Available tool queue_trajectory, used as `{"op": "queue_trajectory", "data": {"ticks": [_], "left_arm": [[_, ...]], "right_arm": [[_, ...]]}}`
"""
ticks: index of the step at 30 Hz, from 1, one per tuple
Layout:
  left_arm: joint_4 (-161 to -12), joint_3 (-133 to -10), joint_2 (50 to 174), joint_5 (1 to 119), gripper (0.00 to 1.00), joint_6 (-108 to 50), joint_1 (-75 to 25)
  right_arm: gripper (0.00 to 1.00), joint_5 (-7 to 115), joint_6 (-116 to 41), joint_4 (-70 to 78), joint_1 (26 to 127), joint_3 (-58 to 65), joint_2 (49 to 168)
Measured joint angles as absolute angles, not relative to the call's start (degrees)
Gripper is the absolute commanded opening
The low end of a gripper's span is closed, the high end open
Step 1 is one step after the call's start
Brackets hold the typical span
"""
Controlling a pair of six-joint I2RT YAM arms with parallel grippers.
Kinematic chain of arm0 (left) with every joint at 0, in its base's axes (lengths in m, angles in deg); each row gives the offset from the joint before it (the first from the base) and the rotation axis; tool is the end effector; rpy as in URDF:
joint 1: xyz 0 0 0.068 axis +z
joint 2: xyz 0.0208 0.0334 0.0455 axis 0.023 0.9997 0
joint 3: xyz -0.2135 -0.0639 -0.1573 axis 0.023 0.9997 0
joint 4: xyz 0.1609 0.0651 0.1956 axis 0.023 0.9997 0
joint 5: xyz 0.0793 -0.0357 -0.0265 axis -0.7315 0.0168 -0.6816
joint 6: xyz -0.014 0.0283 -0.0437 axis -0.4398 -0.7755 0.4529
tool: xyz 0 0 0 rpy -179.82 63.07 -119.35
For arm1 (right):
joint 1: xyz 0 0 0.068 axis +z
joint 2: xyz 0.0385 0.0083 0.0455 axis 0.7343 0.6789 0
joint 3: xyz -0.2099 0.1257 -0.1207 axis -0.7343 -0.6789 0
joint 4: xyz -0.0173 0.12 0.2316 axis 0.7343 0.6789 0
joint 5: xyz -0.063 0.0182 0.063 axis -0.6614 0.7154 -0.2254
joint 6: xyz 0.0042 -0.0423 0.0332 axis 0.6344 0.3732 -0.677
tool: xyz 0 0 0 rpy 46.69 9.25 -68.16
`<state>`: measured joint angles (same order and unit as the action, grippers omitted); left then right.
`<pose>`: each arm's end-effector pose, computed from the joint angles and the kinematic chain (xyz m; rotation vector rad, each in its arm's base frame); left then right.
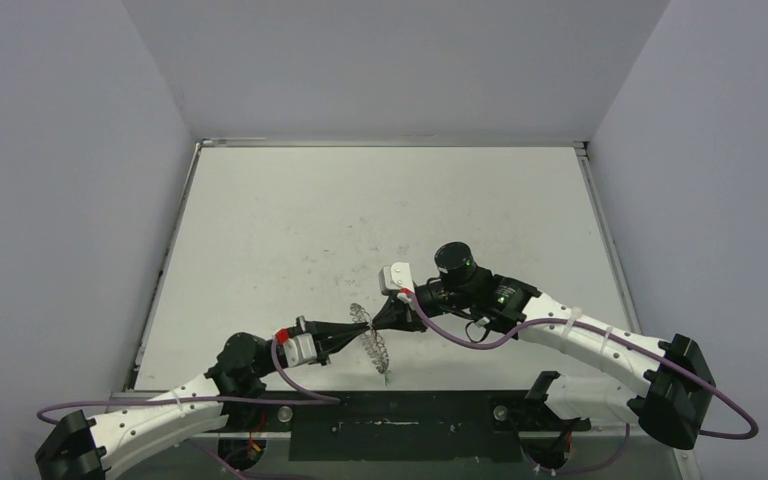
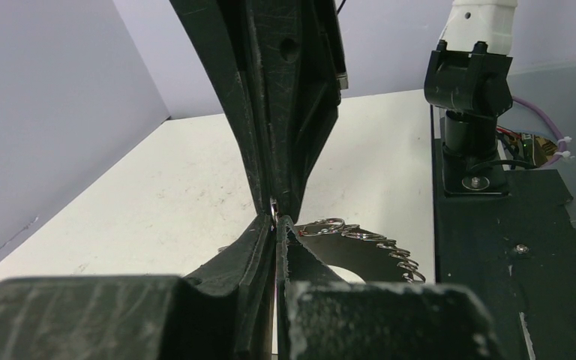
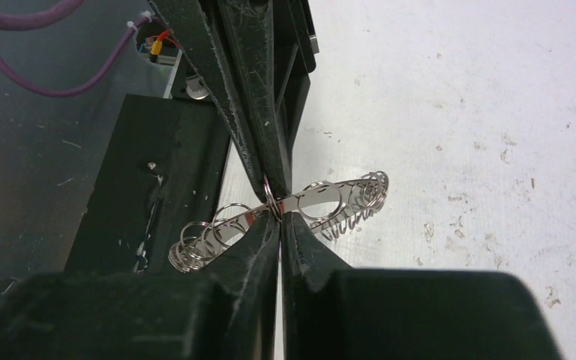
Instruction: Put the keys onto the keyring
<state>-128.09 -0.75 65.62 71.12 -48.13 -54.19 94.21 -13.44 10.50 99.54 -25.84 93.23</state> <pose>0.0681 -0.1198 0.2105 0.9549 0.9719 -0.9214 0.1327 0.2149 0.2857 -1.5996 1.3362 1.2334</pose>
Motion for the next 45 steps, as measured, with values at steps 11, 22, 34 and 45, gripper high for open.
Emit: {"op": "queue_trajectory", "data": {"ticks": [11, 22, 34, 45], "left_arm": [[-128.11, -0.75, 65.46, 71.36, 0.0, -47.91, -54.21], [-123.54, -1.1, 62.1, 71.1, 0.38, -49.09, -54.21], [-101.62, -8.24, 54.34, 68.04, 0.38, -53.38, -54.19], [-96.28, -10.58, 65.09, 68.54, 0.38, -52.85, -54.19]], "right_arm": [[0.0, 93.71, -13.66, 10.24, 99.54, -25.84, 93.06], [0.0, 91.3, -12.72, 19.48, 99.76, -20.77, 93.71], [0.0, 83.85, -9.86, 32.77, 102.95, -12.05, 100.21], [0.0, 82.17, -10.19, 32.92, 104.35, -11.77, 101.63]]}}
